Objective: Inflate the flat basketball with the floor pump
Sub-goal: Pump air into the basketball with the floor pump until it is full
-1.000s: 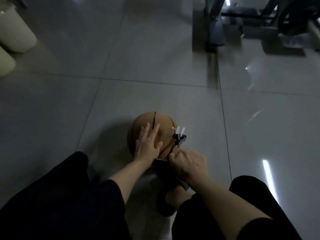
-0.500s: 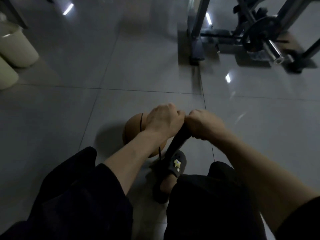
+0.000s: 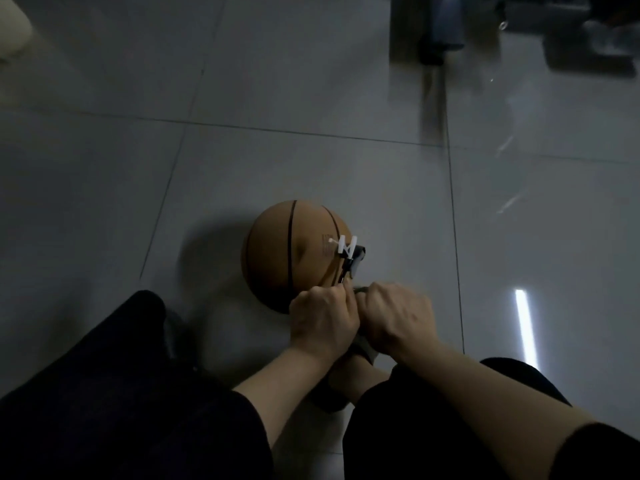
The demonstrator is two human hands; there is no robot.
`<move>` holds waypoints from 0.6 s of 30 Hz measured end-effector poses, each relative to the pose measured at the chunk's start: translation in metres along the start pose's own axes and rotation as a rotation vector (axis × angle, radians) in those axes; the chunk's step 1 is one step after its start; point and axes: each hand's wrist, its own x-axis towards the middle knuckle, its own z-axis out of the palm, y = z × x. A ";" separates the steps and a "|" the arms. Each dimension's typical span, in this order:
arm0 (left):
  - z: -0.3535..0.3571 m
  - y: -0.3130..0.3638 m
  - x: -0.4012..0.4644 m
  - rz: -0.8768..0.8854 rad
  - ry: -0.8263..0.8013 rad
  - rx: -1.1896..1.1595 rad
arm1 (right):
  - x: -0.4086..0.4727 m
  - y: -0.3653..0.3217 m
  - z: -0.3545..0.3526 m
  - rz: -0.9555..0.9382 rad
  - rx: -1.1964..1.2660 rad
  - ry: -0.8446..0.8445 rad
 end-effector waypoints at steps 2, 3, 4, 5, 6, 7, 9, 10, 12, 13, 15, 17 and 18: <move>-0.001 -0.006 -0.002 -0.023 -0.009 -0.049 | 0.003 -0.007 0.003 -0.035 -0.005 0.000; -0.005 -0.004 -0.001 -0.016 -0.009 -0.060 | 0.002 -0.009 0.001 -0.022 -0.007 0.001; -0.007 -0.001 0.000 -0.001 -0.020 -0.068 | 0.000 -0.008 0.000 0.013 0.000 -0.003; -0.011 0.004 -0.001 0.018 -0.036 -0.073 | -0.003 -0.004 0.000 0.054 0.018 -0.014; -0.018 0.011 -0.004 0.045 -0.050 -0.075 | -0.012 0.001 -0.003 0.080 0.038 -0.044; -0.025 0.019 -0.008 0.078 -0.066 -0.076 | -0.022 0.005 -0.004 0.101 0.061 -0.088; -0.039 0.030 -0.017 0.134 -0.094 -0.112 | -0.041 0.010 -0.008 0.091 0.116 -0.136; -0.048 0.034 -0.021 0.157 -0.096 -0.133 | -0.050 0.011 -0.014 0.085 0.151 -0.137; -0.072 0.045 -0.023 0.218 -0.030 -0.161 | -0.064 0.013 -0.041 0.105 0.196 -0.094; -0.085 0.052 -0.022 0.248 0.028 -0.172 | -0.070 0.013 -0.057 0.093 0.188 -0.063; -0.111 0.065 -0.016 0.314 0.170 -0.177 | -0.078 0.013 -0.090 0.018 0.148 0.005; -0.123 0.070 -0.014 0.338 0.247 -0.157 | -0.083 0.013 -0.107 -0.036 0.102 0.053; -0.119 0.069 -0.014 0.339 0.259 -0.139 | -0.084 0.012 -0.105 -0.067 0.041 0.076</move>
